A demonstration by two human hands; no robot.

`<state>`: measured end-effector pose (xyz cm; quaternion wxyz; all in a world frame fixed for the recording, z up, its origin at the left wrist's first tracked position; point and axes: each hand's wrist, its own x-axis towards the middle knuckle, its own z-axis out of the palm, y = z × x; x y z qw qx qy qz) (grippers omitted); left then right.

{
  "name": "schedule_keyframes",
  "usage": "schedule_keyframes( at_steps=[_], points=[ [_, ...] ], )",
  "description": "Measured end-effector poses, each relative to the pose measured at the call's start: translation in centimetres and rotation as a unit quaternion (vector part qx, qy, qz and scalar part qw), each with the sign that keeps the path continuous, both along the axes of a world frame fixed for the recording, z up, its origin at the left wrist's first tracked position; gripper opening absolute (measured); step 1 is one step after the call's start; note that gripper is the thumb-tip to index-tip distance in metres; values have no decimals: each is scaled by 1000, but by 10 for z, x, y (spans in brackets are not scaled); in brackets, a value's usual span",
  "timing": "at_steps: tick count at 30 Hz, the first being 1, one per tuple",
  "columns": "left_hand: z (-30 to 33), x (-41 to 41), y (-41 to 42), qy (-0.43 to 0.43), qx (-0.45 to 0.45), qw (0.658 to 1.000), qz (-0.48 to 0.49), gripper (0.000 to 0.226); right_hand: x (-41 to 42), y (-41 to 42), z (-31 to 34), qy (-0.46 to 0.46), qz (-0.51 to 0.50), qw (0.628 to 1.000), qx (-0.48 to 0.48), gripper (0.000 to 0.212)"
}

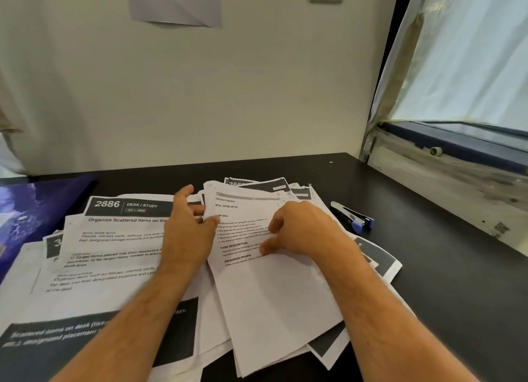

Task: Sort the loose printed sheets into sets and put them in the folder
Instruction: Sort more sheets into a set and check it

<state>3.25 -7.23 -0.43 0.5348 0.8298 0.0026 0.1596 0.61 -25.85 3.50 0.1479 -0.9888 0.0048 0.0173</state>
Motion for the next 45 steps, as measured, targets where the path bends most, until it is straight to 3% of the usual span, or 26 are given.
schedule_keyframes(
  at_steps=[5,8,11,15,18,22,24,26,29,33,35,37,40,45],
  points=[
    [-4,4,4,30,-32,999,-4,65,3,-1,-4,-2,-4,1000,19,56],
    [-2,1,2,22,8,1000,-3,54,4,1,-6,2,0,1000,22,54],
    [1,-7,-1,8,142,990,-13,40,3,0,-6,6,-7,1000,20,51],
    [8,-14,5,77,345,934,-59,27,3,-7,-6,6,-37,999,17,47],
    [14,-18,17,110,345,930,-66,31,3,-12,-7,3,-53,998,17,45],
    [16,-14,36,118,357,926,34,78,0,-9,-6,-20,-37,999,10,41],
    [20,-14,42,169,339,923,71,86,-3,-4,-5,-50,-16,998,17,40],
    [22,-18,44,226,364,898,97,90,-7,5,-1,-75,14,996,44,36],
    [26,-21,44,231,398,882,100,75,-15,25,2,-92,60,991,80,30],
    [43,-21,64,178,323,925,93,38,-21,58,1,-106,121,979,122,26],
    [48,-22,86,193,341,913,109,54,-21,77,3,-92,153,977,116,27],
    [42,-19,107,271,366,881,128,89,-17,97,4,-73,171,979,83,29],
    [29,-19,123,358,331,863,130,126,-10,132,4,-54,181,981,46,33],
    [24,-28,132,267,342,882,185,118,-12,161,-15,-39,166,982,78,51]
  ],
)
